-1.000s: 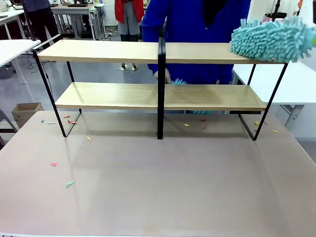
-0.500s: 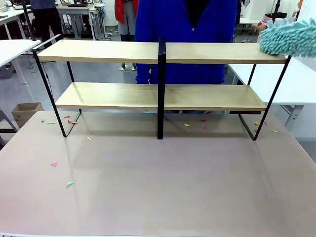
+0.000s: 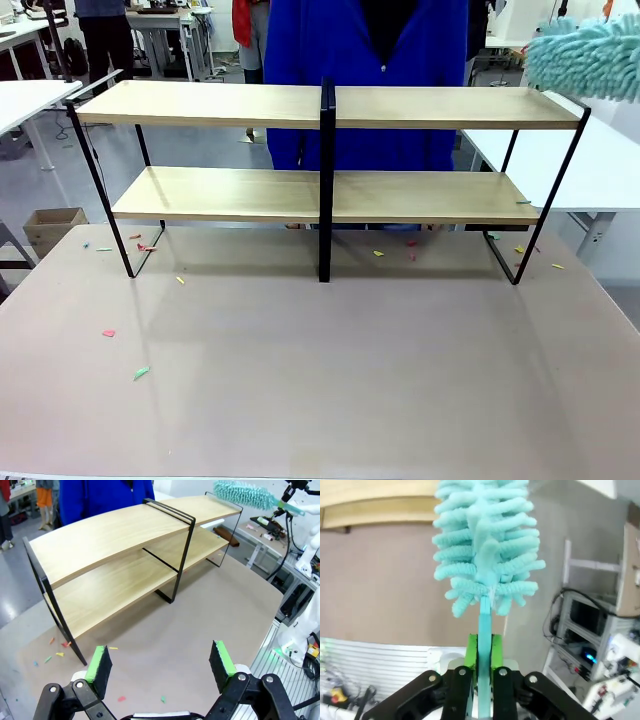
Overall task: Clean the shelves.
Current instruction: Clean another randomly selected level of the Shelf with the Duster.
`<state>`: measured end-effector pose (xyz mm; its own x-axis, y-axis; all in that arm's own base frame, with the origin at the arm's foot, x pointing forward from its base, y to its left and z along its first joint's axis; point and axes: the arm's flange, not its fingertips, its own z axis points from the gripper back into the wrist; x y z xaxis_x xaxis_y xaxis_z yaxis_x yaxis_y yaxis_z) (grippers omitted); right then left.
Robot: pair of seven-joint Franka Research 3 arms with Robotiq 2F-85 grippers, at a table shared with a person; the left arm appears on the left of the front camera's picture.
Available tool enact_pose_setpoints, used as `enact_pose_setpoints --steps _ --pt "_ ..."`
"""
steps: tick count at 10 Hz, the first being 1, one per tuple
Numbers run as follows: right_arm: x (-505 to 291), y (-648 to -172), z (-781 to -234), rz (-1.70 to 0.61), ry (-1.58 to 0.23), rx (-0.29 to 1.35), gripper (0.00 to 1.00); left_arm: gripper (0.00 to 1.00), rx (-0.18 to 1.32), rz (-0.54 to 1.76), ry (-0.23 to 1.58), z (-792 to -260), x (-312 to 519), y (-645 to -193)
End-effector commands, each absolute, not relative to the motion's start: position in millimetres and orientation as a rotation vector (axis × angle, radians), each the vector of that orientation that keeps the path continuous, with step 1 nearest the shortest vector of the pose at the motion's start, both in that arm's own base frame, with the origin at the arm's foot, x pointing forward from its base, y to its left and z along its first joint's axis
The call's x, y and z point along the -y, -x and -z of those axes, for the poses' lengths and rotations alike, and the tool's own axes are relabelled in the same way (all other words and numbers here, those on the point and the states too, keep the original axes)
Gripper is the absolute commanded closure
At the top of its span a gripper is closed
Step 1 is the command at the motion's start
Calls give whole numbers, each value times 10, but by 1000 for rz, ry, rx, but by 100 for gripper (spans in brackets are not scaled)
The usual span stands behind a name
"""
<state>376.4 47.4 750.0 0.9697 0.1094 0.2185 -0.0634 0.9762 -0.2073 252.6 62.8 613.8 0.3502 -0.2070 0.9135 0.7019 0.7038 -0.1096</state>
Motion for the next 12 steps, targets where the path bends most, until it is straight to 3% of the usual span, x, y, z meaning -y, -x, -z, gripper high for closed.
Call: enact_pose_setpoints --steps 1,4,8,11,12 --pt "-328 -3687 -7479 -166 44 239 88 0 1056 628 543 -6137 -626 -2526" --pt "-84 -3565 -7660 -286 -179 230 88 0 1056 628 543 -6137 -626 -2526" --pt "492 -3079 -8110 -749 -567 239 88 0 1056 628 543 -6137 -626 -2526" --pt "1064 -2812 -8046 -1087 -810 461 88 0 1056 628 543 -6137 -626 -2526" --pt "1180 -2874 -7941 -1098 -852 524 88 0 1056 628 543 -6137 -626 -2526"
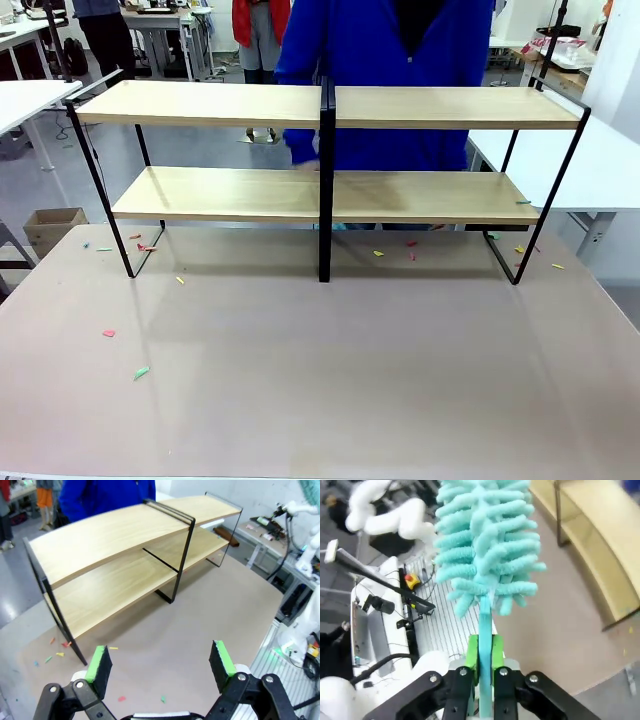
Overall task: Clean the shelves.
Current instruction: Clean another randomly selected level of the Shelf with the Duster, then place the Duster on the table.
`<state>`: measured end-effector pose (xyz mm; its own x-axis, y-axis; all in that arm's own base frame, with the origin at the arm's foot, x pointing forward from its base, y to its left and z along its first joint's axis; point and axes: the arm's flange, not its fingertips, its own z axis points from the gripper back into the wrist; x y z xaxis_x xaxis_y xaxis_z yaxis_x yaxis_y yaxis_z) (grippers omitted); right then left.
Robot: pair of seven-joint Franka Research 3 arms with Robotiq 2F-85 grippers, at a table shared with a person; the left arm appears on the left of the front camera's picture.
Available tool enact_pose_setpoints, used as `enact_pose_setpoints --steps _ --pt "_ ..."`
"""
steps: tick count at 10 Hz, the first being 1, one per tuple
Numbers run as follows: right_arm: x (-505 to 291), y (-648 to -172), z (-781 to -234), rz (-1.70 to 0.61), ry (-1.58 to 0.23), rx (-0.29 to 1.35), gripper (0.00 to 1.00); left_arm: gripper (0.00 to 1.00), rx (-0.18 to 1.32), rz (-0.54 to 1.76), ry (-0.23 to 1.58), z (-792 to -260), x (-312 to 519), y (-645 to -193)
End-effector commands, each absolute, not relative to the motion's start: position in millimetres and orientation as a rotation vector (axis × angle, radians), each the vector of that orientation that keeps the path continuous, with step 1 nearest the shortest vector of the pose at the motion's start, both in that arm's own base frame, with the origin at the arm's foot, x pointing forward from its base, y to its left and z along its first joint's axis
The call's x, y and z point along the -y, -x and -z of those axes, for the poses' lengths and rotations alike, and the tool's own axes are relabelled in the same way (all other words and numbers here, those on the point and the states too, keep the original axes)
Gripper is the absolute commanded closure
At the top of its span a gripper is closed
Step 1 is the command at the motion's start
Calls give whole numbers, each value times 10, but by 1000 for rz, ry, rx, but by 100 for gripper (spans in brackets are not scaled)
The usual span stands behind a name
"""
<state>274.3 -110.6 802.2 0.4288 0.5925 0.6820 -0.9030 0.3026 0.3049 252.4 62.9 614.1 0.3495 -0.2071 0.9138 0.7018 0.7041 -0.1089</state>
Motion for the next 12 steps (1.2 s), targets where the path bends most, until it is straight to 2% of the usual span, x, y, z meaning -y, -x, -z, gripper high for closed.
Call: enact_pose_setpoints --steps 1,12 --pt "913 -2753 -8069 -974 -676 424 88 0 1056 628 543 -6137 -626 -2526" --pt "913 -2753 -8069 -974 -676 424 88 0 1056 628 543 -6137 -626 -2526"
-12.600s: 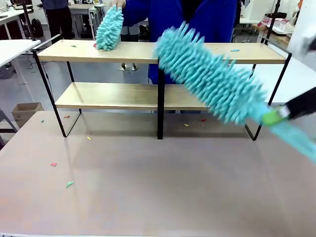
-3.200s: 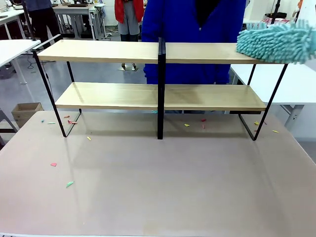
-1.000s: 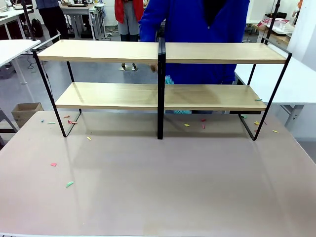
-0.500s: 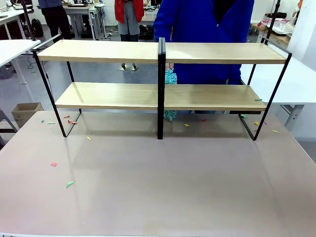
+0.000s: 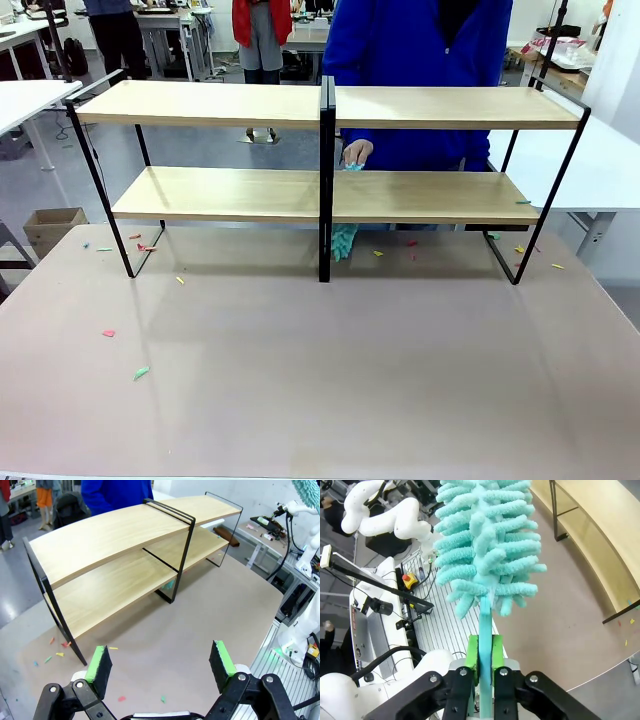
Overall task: Clean the shelves.
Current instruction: Place the Duster on the table.
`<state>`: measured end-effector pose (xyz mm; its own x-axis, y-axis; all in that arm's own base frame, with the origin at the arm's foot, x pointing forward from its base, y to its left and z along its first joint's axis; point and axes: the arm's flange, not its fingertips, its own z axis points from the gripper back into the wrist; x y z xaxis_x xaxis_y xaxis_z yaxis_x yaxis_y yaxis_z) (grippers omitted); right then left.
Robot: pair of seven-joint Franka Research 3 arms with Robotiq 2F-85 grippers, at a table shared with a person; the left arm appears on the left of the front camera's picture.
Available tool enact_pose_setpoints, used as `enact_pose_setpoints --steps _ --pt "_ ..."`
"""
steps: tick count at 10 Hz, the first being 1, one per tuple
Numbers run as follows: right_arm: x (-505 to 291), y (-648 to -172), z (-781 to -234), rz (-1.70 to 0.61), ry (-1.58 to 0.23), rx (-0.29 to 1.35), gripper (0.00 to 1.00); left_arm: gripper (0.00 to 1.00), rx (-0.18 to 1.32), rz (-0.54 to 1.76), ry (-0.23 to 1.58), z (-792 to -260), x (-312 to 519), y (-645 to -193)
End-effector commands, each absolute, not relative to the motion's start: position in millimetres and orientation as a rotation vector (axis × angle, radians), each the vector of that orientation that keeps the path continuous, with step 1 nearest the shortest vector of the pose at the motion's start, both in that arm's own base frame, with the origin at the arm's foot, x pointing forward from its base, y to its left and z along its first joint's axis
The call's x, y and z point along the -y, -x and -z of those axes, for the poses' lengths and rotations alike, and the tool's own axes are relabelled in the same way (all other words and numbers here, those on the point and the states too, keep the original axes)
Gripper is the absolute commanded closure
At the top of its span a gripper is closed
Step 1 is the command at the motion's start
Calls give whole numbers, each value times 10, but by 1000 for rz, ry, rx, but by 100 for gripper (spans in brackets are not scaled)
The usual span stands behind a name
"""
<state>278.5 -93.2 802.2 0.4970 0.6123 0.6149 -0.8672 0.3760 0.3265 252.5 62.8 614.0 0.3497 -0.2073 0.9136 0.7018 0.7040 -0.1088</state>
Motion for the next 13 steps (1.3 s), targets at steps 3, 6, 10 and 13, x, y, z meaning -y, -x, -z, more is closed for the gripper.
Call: enact_pose_setpoints --steps 3,6,10,13 --pt "913 -2753 -8069 -974 -676 424 88 0 1056 628 543 -6137 -626 -2526" --pt "509 -3043 -7260 -1164 -654 84 88 0 860 650 679 -5735 -338 -2707" --pt "221 -3430 -5315 -1078 -678 -279 88 0 678 497 995 -4180 111 -3082" --pt "508 -3770 -4319 -919 -737 -225 88 0 574 313 1029 -3425 454 -3335"
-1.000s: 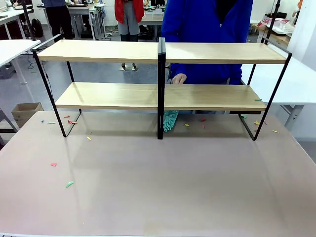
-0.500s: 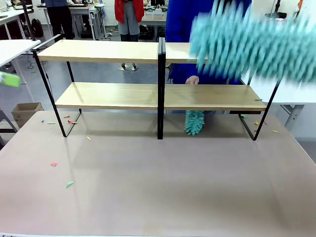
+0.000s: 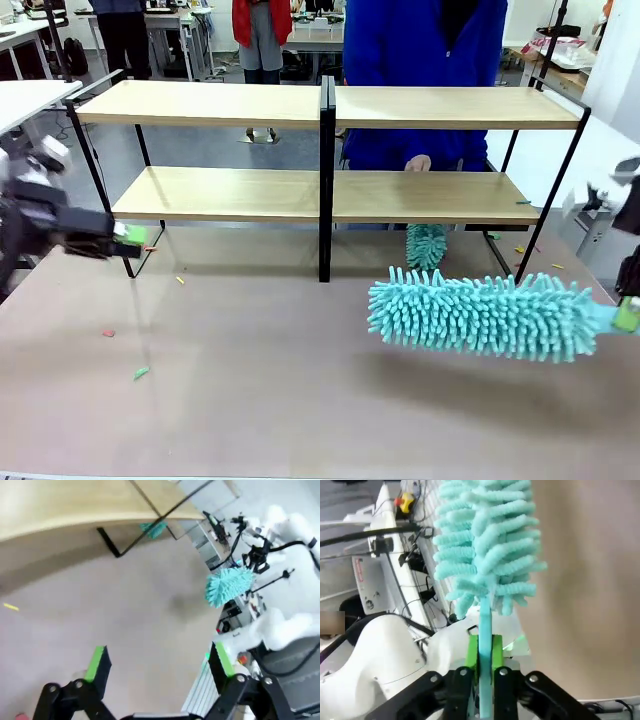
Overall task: Clean the shelves.
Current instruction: Place the Duster on the table.
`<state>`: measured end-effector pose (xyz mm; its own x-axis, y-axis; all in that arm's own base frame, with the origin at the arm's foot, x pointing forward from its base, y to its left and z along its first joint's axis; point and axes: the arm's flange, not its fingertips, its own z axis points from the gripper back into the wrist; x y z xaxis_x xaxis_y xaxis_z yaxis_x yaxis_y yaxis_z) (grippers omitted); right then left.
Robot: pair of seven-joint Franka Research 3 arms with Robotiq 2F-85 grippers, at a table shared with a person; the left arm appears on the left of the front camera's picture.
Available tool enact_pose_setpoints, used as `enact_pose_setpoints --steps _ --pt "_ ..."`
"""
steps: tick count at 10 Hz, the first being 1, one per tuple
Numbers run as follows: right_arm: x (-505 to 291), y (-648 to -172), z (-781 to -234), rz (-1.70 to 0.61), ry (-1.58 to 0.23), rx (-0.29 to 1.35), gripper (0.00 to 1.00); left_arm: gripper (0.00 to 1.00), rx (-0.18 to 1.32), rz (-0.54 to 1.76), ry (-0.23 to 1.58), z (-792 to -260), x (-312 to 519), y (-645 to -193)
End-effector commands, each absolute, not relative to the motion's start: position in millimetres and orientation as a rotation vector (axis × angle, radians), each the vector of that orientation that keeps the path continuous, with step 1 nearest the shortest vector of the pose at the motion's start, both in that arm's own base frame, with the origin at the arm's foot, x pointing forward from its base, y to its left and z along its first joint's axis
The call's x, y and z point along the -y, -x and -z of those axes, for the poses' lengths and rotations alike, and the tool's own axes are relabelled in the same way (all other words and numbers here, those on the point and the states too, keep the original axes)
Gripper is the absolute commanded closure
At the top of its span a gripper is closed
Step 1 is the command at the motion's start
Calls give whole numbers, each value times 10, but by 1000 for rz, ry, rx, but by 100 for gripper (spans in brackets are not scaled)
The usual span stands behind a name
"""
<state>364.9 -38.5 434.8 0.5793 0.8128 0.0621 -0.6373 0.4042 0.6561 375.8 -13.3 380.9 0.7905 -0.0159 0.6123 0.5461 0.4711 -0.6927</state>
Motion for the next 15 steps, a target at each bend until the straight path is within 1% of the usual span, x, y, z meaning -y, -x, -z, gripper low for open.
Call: enact_pose_setpoints --steps 1,2,6,7,8,9,10,11,12,13,14,15 --pt "595 -3853 -4162 -904 -752 -225 88 0 561 155 992 -3454 391 -3422" --pt "648 -3937 -4105 -888 -743 -214 88 0 584 369 1034 -3809 133 -3758" --pt "599 -4075 -4148 -922 -724 -269 88 0 584 369 1034 -3809 133 -3758" --pt "598 -4072 -4146 -927 -712 -276 29 0 584 369 1034 -3809 133 -3758" --pt "628 -4070 -4178 -912 -691 -267 29 0 584 369 1034 -3809 133 -3758" --pt "713 -4085 -4256 -870 -676 -211 0 0 584 369 1034 -3809 133 -3758" --pt "863 -4121 -4396 -765 -649 -90 25 0 584 369 1034 -3809 133 -3758" --pt "1015 -4128 -4578 -669 -673 59 0 0 584 369 1034 -3809 133 -3758" --pt "1145 -4084 -4809 -579 -707 210 5 0 584 369 1034 -3809 133 -3758" --pt "1196 -4003 -5017 -547 -796 302 0 0 584 369 1034 -3809 133 -3758" --pt "1154 -3894 -5192 -521 -950 288 0 0 584 369 1034 -3809 133 -3758" --pt "1076 -3779 -5275 -526 -1045 241 0 0 584 369 1034 -3809 133 -3758"
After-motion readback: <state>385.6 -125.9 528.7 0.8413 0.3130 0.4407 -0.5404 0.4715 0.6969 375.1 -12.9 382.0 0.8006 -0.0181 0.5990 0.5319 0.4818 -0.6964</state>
